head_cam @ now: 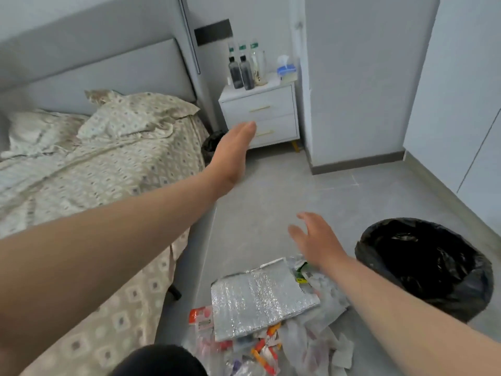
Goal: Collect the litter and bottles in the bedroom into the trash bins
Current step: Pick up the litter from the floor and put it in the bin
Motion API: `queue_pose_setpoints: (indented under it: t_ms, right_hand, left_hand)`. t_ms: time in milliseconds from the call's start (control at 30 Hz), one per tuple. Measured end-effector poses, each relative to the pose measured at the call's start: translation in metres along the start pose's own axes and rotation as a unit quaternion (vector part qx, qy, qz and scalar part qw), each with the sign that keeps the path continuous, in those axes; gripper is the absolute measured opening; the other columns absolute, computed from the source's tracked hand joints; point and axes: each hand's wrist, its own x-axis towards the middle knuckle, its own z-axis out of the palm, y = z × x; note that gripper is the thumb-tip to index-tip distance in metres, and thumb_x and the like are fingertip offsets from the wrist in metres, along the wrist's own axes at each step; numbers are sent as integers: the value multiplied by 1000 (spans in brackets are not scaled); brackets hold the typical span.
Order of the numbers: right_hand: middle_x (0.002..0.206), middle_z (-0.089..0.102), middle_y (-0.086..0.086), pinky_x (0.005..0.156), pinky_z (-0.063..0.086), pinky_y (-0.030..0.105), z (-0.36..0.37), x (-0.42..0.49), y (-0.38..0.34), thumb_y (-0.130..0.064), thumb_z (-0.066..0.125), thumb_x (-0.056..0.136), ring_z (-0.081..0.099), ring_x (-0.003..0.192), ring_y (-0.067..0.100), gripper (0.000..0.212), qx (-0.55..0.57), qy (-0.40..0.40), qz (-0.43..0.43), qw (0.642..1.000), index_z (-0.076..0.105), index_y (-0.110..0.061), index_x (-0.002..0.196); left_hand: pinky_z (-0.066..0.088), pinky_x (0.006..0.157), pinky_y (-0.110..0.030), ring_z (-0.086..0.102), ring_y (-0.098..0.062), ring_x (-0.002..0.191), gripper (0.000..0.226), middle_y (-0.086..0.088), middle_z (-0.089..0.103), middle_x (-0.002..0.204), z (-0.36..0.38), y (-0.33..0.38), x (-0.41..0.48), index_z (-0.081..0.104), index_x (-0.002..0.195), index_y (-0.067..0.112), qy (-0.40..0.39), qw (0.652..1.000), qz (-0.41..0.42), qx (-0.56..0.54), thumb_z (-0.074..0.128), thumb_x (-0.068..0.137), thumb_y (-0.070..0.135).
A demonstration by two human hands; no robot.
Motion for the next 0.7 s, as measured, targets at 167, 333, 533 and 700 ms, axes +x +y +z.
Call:
queue_pose_setpoints:
  t_ms: [167,333,533,700]
  right_hand:
    - [151,33,7,117,20,37,6,6,24,-45,43,94,21,143,20,57,-81,-57,34,994,38,-16,142]
    - [153,31,8,117,20,39,48,29,37,-48,44,93,20,144,22,59,-155,-89,18,984,39,-17,143]
    - [155,28,6,117,16,40,123,44,60,-54,45,91,20,145,20,63,-228,-160,13,960,37,-23,144]
    - [157,25,6,116,16,33,181,52,85,-52,49,91,16,146,20,65,-250,-225,22,941,34,-22,146]
  left_hand:
    - [30,115,-39,43,-9,120,38,8,52,124,5,17,31,54,127,18,-5,999,34,-13,42,98,39]
    - [27,115,-38,42,-11,128,52,4,50,137,6,-92,13,51,135,12,12,996,-68,-58,39,95,44]
    - [37,93,-33,47,-15,102,29,3,54,107,-63,-263,-29,60,111,16,64,977,-188,76,40,100,33]
    - [39,97,-40,50,-30,118,51,-12,56,128,-107,-409,-106,53,125,9,57,894,-400,192,46,91,47]
